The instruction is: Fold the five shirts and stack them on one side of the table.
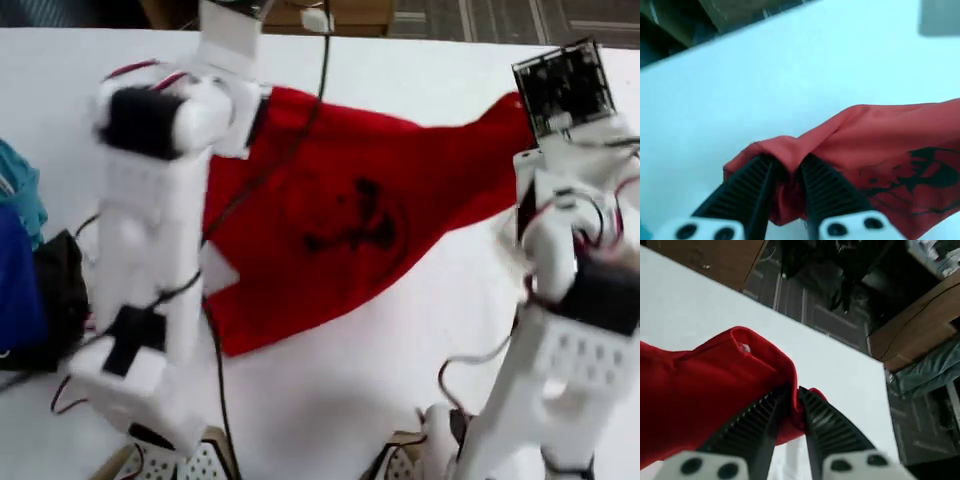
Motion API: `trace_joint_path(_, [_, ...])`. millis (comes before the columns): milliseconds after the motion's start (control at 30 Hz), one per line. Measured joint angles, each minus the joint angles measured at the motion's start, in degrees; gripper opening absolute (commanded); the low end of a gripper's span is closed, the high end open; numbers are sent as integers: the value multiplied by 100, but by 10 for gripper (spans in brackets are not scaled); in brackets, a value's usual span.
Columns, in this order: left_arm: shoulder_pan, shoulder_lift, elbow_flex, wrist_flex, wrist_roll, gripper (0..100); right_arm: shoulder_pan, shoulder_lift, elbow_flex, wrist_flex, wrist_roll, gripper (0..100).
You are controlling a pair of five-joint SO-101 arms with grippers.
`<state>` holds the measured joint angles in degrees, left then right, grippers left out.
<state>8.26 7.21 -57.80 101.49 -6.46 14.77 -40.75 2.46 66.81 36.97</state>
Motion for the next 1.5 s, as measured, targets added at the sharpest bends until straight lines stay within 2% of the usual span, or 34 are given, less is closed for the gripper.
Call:
trace_joint_path(433, [229, -2787, -44, 0, -352, 24, 26, -2022, -809, 0, 0, 18])
trace_joint_path(600, [229, -3481, -18, 9, -712, 24, 633, -2400, -1380, 0, -255, 18])
trace_joint_path(867, [-158, -4510, 1723, 9, -888, 24, 879, -2426, -2136, 431, -765, 17])
trace_joint_path(1067, [-255, -4914, 2919, -18, -563, 24, 879, -2251, -2171, 545, -1600, 17])
trace_joint_path(1167, [-484, -4932, 3411, -299, -527, 24, 782, -1802, -2180, 703, -1987, 17])
trace_joint_path(1367, [-1055, -4738, 5046, -1723, -246, 24, -475, -440, -2171, 958, -2233, 17])
trace_joint_path(1500, [-1196, -4255, 6066, -2681, -211, 24, -1090, 765, -2171, 879, -2488, 17])
